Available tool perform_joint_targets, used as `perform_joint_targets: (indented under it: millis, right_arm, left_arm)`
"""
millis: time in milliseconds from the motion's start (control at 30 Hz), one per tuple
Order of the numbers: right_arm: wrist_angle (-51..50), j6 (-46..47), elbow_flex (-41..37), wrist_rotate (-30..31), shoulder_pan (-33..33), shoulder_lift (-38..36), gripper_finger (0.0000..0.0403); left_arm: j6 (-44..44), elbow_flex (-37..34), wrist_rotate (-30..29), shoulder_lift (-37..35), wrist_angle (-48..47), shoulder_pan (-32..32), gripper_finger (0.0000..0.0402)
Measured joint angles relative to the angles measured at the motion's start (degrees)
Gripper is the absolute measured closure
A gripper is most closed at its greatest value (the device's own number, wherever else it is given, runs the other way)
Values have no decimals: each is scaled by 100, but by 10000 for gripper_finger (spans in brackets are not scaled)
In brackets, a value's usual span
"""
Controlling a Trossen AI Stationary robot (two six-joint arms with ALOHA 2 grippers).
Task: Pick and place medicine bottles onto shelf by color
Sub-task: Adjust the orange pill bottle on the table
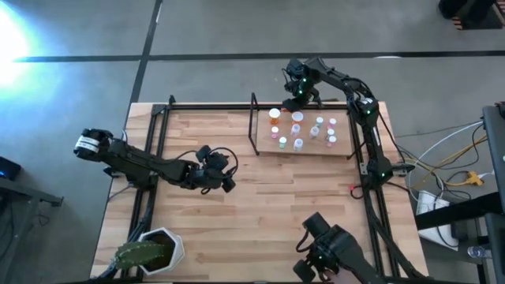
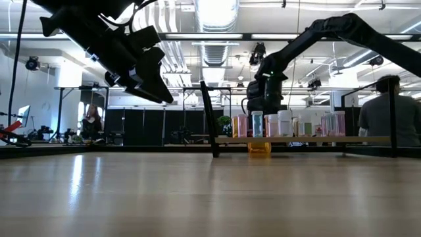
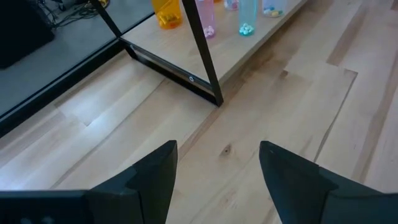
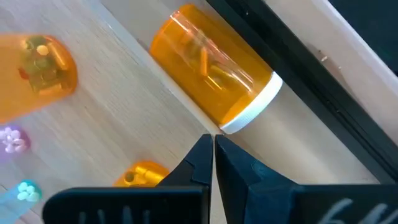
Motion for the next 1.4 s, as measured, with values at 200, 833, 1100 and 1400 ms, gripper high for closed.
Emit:
perform_joint_targets:
  millis: [200,833,1100,1400]
  right_arm:
    - [67,174,-20,465,-33,0,394]
    - [1637,182,-738,-588,-92,39,394]
    - [2141,6,-763,-594,102,42,394]
    - [2317,-72,-763,-911,231,39,394]
  left_arm:
    - [2,0,0,0,2,4,190]
    - [11,0,4,-2,42,4,190]
    - [17,0,4,-2,43,4,190]
    - [17,0,7,-2,44,4,190]
